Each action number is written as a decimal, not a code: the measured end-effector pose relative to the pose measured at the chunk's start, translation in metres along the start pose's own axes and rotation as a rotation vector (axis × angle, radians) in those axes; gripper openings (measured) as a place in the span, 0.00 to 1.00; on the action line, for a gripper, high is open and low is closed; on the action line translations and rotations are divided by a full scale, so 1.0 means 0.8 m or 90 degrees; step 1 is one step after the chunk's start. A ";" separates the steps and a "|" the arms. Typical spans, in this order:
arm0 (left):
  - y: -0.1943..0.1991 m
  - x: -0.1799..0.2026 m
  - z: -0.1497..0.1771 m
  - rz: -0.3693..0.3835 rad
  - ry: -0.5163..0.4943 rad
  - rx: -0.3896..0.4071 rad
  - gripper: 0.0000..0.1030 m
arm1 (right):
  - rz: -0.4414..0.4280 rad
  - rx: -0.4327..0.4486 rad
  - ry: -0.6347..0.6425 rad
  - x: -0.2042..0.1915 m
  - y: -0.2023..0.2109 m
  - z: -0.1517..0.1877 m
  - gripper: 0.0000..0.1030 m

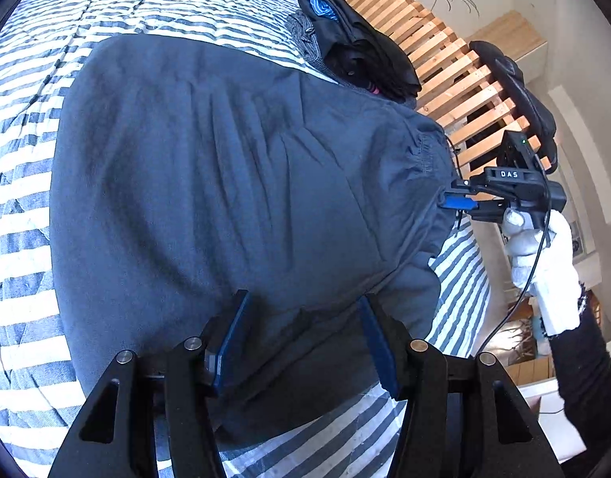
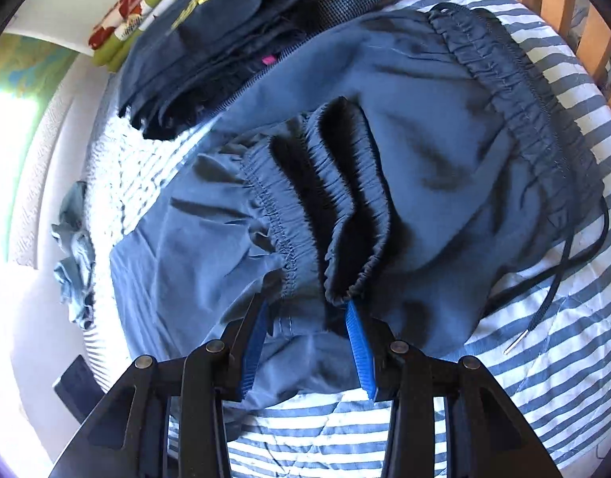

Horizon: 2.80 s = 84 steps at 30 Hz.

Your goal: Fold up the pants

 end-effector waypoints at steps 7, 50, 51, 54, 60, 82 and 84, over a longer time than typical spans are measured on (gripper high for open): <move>0.001 0.002 0.001 0.002 -0.005 -0.002 0.60 | 0.056 0.046 0.038 -0.022 0.026 0.006 0.12; -0.037 0.075 -0.008 0.028 -0.119 -0.046 0.63 | 0.116 0.219 0.152 -0.049 0.049 -0.013 0.22; -0.044 0.074 -0.003 0.024 -0.120 -0.057 0.63 | 0.158 0.191 0.176 -0.051 0.029 -0.006 0.22; -0.049 0.076 0.009 0.018 -0.128 -0.062 0.63 | 0.287 0.130 0.181 -0.026 -0.013 -0.006 0.14; 0.020 0.071 0.031 -0.013 -0.122 -0.008 0.63 | 0.241 0.168 0.169 -0.028 0.024 0.001 0.19; 0.048 -0.044 0.041 -0.089 0.110 0.064 0.61 | 0.216 0.062 0.301 -0.200 -0.122 0.054 0.32; 0.045 -0.045 0.040 -0.080 0.118 0.063 0.52 | 0.178 0.078 0.295 -0.217 -0.099 0.046 0.32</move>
Point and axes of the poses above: each gripper's, at about its wrist camera, not at the fingertips, and y roughly against the way its jaws point, x to its right, z to its underside, the point moved 2 cm from there along -y, roughly the way its jaws point, and after that the axes turned 7 degrees about -x, right-handed, at the moved point
